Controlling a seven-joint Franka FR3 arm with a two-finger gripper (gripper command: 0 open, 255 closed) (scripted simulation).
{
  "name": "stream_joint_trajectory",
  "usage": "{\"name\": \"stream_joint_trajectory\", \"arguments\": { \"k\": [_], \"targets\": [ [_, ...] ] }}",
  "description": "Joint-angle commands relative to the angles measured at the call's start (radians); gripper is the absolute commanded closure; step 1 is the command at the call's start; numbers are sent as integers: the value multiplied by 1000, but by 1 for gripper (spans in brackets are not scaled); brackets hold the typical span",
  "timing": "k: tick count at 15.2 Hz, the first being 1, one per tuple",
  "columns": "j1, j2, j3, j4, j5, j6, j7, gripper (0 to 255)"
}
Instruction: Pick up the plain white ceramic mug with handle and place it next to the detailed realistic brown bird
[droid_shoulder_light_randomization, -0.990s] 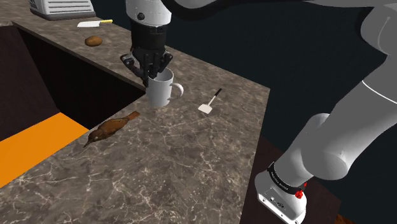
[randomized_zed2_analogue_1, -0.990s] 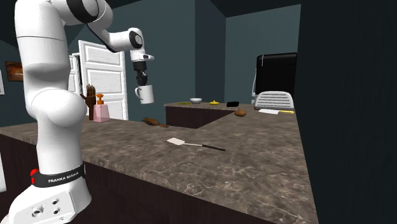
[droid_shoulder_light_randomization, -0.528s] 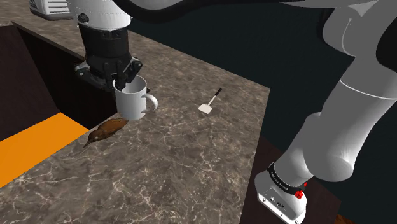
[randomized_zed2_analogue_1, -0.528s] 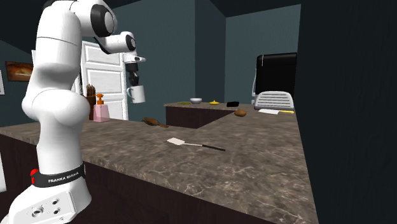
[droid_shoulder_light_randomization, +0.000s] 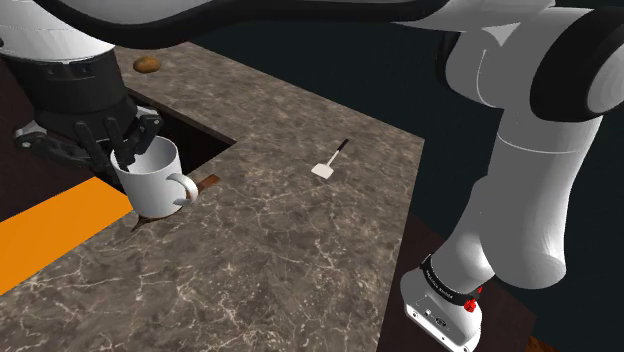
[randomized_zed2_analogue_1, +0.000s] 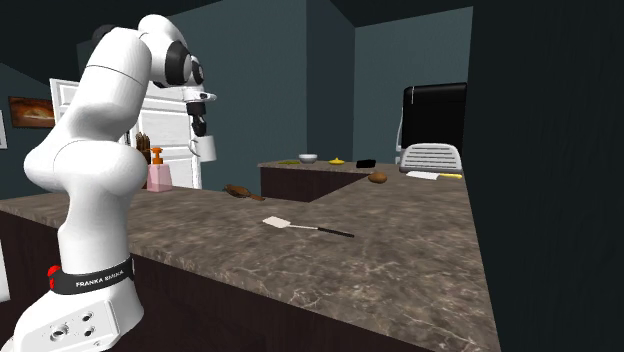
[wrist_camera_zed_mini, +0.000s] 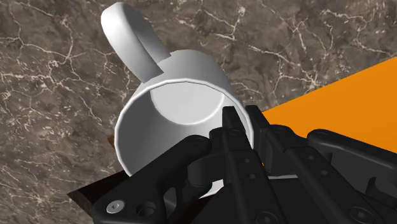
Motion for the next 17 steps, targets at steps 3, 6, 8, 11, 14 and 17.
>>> {"name": "stream_joint_trajectory", "arguments": {
  "k": [3,6,8,11,14,17],
  "targets": [
    [-4,2,-1,-49,-3,48,11,255],
    [-11,0,-3,-91,-4,89,17,255],
    [-14,1,-4,-117,-6,115,21,255],
    [-19,4,-6,-154,-10,153,28,255],
    [-21,9,-9,-188,-15,190,35,255],
    [-23,16,-12,-218,-21,226,43,255]
  ]
}}
